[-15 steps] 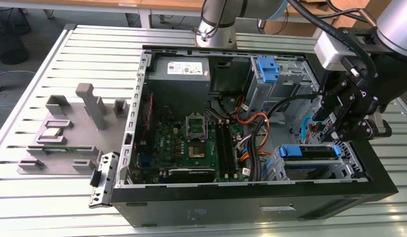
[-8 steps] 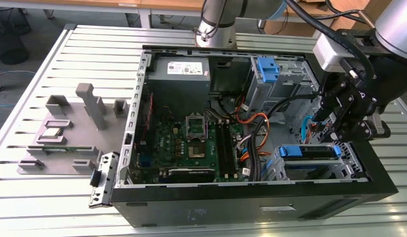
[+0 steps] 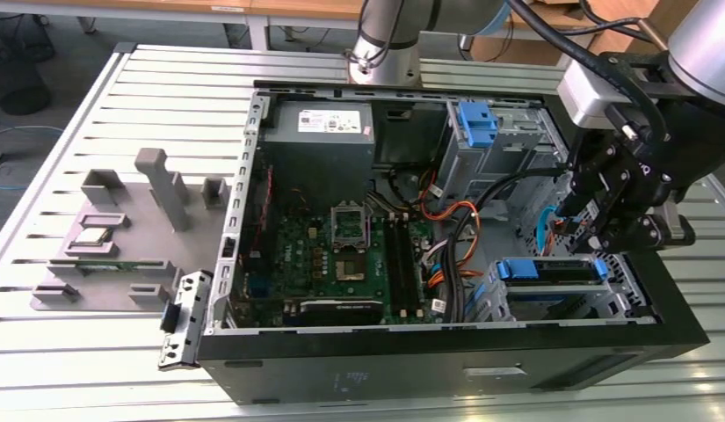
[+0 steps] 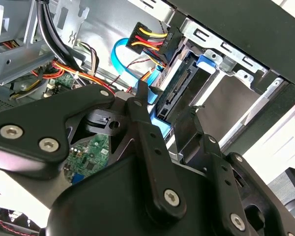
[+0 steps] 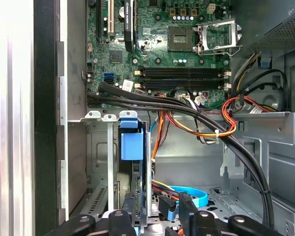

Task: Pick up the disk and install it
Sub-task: 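Insert the first disk wire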

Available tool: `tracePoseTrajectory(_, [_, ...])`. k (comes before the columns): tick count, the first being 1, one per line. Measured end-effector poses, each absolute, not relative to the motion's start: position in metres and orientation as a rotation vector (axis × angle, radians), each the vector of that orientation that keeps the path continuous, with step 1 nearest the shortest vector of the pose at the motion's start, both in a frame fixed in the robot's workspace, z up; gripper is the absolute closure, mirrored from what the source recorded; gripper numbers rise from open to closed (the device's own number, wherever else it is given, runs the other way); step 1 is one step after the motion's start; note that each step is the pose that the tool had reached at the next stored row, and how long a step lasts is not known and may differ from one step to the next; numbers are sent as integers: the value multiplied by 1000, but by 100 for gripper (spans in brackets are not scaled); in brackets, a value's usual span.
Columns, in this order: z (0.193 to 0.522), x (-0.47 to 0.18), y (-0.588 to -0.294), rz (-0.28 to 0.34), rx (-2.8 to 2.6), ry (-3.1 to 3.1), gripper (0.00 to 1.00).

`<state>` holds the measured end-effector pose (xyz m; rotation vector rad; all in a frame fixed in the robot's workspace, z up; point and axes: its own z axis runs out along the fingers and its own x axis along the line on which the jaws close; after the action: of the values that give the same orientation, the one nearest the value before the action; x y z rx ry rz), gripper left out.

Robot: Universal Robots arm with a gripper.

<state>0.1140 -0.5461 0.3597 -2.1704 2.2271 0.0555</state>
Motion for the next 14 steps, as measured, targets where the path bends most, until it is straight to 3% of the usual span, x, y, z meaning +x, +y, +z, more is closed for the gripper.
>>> tracePoseTrajectory(2, [360, 114, -546, 55, -2170, 2227, 53])
tracePoseTrajectory(4, [360, 114, -546, 55, -2170, 2227, 65])
tracePoseTrajectory(7, [359, 114, -546, 56, -2170, 2227, 71])
tracePoseTrajectory(9, [359, 114, -546, 55, -2170, 2227, 83])
tracePoseTrajectory(14, [359, 114, -546, 55, -2170, 2227, 84])
